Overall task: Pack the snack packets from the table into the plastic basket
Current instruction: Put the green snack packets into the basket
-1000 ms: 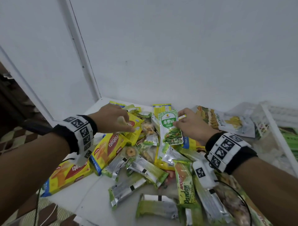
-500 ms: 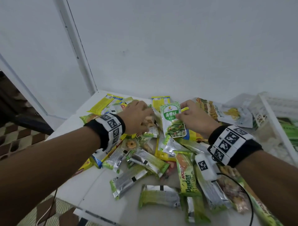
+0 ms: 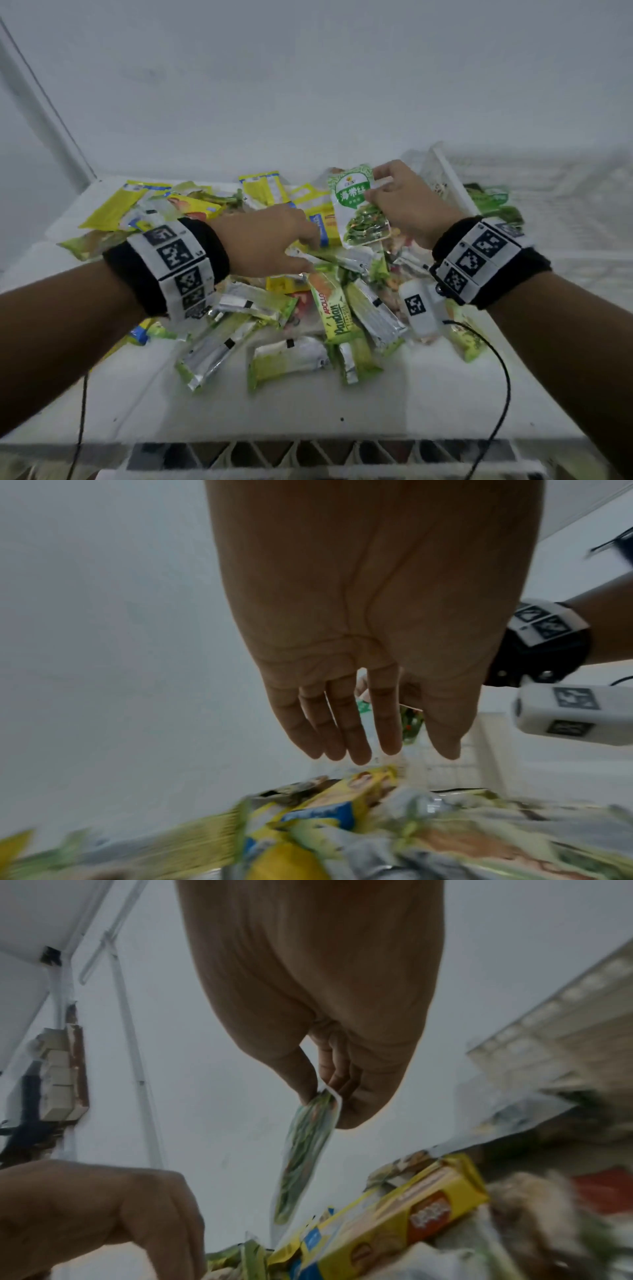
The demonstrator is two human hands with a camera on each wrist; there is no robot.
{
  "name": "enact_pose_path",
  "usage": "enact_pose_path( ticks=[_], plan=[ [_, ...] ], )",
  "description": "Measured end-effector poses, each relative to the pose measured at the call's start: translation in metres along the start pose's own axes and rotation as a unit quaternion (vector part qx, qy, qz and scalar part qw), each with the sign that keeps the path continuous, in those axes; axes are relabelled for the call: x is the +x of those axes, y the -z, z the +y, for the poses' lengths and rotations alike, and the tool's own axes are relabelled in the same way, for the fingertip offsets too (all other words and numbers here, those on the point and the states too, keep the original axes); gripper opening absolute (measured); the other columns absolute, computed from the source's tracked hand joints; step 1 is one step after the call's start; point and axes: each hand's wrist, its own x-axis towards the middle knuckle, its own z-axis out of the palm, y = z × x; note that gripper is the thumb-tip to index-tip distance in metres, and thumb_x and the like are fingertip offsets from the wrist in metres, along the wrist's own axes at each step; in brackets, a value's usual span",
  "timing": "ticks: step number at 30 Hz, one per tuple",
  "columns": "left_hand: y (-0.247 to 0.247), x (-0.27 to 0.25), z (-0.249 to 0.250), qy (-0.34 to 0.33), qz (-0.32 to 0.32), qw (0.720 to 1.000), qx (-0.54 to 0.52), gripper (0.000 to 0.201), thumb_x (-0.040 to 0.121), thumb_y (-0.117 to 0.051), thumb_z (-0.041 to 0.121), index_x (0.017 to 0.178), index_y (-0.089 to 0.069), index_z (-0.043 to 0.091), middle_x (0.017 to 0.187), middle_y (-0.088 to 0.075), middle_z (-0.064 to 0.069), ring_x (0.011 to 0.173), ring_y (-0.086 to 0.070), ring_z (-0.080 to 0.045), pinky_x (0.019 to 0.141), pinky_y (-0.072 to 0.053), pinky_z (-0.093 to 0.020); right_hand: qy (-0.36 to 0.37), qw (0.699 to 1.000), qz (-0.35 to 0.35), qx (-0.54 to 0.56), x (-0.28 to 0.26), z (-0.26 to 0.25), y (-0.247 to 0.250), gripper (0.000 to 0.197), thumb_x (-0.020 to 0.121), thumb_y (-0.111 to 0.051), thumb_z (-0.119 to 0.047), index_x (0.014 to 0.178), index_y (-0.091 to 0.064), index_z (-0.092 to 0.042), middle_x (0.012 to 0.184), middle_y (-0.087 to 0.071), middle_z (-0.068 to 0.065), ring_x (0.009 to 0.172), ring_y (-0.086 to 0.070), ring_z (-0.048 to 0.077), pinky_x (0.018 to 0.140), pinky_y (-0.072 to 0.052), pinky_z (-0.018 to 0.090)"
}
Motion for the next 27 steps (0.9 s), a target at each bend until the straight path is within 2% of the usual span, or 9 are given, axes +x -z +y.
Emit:
enact_pose_path(
  ticks=[4, 8, 12, 14, 16, 19, 21, 24, 27],
  plan=[
    [-0.025, 0.007, 0.036, -0.105, 0.002, 0.994, 0.018, 0.055, 0.090, -0.067, 0.057, 0.137, -0.054, 0.030, 0.127, -0.052, 0.000, 0.117, -0.046, -0.022, 0.100, -0.042, -0.043, -0.032, 0.999, 0.036, 0.015, -0.039, 0.021, 0.018, 0.030, 0.104, -0.057, -0.020, 0.132, -0.046, -0.017, 0.106, -0.061, 0.008, 0.083, -0.061, 0.018, 0.067, -0.053, 0.038],
    [-0.057, 0.015, 0.060, -0.157, -0.058, 0.982, 0.083, 0.076, 0.085, -0.062, 0.070, 0.150, -0.041, 0.037, 0.150, -0.038, 0.001, 0.135, -0.031, -0.023, 0.113, -0.032, -0.042, -0.076, 0.994, 0.080, 0.022, -0.081, 0.049, 0.029, 0.024, 0.103, -0.057, -0.019, 0.126, -0.048, -0.019, 0.105, -0.059, 0.007, 0.083, -0.061, 0.020, 0.071, -0.052, 0.035],
    [-0.076, 0.019, 0.061, -0.181, -0.059, 0.973, 0.133, 0.064, 0.084, -0.056, 0.075, 0.134, -0.058, 0.036, 0.148, -0.041, 0.002, 0.135, -0.033, -0.023, 0.110, -0.036, -0.046, -0.114, 0.984, 0.127, 0.047, -0.112, 0.075, 0.033, 0.021, 0.102, -0.059, -0.019, 0.120, -0.048, -0.020, 0.106, -0.062, 0.014, 0.087, -0.061, 0.024, 0.071, -0.051, 0.038],
    [-0.072, 0.020, 0.060, -0.168, -0.059, 0.975, 0.130, 0.063, 0.080, -0.045, 0.082, 0.111, -0.070, 0.033, 0.135, -0.049, 0.004, 0.125, -0.039, -0.020, 0.105, -0.039, -0.042, -0.123, 0.980, 0.139, 0.071, -0.118, 0.083, 0.032, 0.021, 0.101, -0.061, -0.020, 0.118, -0.047, -0.020, 0.108, -0.062, 0.015, 0.086, -0.061, 0.024, 0.070, -0.052, 0.040],
    [-0.063, 0.023, 0.061, -0.137, -0.028, 0.987, 0.082, 0.069, 0.079, -0.035, 0.086, 0.099, -0.068, 0.029, 0.113, -0.054, 0.007, 0.109, -0.045, -0.016, 0.095, -0.043, -0.038, -0.126, 0.976, 0.133, 0.121, -0.118, 0.086, 0.030, 0.021, 0.100, -0.063, -0.017, 0.114, -0.047, -0.021, 0.110, -0.063, 0.016, 0.088, -0.065, 0.028, 0.072, -0.057, 0.043],
    [-0.044, 0.029, 0.065, -0.054, 0.076, 0.991, -0.096, 0.055, 0.092, -0.036, 0.077, 0.098, -0.060, 0.028, 0.094, -0.057, 0.010, 0.087, -0.053, -0.011, 0.076, -0.047, -0.035, -0.090, 0.973, 0.093, 0.190, -0.113, 0.076, 0.021, 0.021, 0.100, -0.062, -0.013, 0.113, -0.047, -0.019, 0.099, -0.066, 0.012, 0.079, -0.066, 0.023, 0.067, -0.055, 0.037],
    [-0.035, 0.036, 0.068, 0.018, 0.077, 0.976, -0.204, 0.041, 0.099, -0.043, 0.063, 0.104, -0.059, 0.026, 0.092, -0.061, 0.006, 0.080, -0.058, -0.010, 0.070, -0.047, -0.032, -0.067, 0.972, 0.059, 0.217, -0.106, 0.068, 0.016, 0.020, 0.100, -0.061, -0.012, 0.114, -0.047, -0.016, 0.100, -0.067, 0.016, 0.078, -0.063, 0.027, 0.072, -0.056, 0.045],
    [-0.032, 0.045, 0.070, 0.067, 0.061, 0.929, -0.359, 0.029, 0.100, -0.057, 0.045, 0.101, -0.056, 0.016, 0.092, -0.066, -0.015, 0.086, -0.066, -0.035, 0.085, -0.056, -0.054, -0.054, 0.974, 0.031, 0.217, -0.098, 0.065, 0.015, 0.025, 0.096, -0.067, -0.021, 0.115, -0.052, -0.018, 0.113, -0.069, 0.021, 0.091, -0.069, 0.043, 0.083, -0.055, 0.064],
    [-0.034, 0.048, 0.070, 0.091, 0.084, 0.901, -0.417, 0.028, 0.098, -0.067, 0.029, 0.093, -0.049, 0.008, 0.082, -0.058, -0.028, 0.073, -0.060, -0.033, 0.086, -0.052, -0.068, -0.017, 0.989, 0.016, 0.144, -0.092, 0.078, 0.028, 0.023, 0.094, -0.065, -0.039, 0.108, -0.057, -0.023, 0.101, -0.071, 0.006, 0.086, -0.070, 0.027, 0.079, -0.058, 0.057]
  ],
)
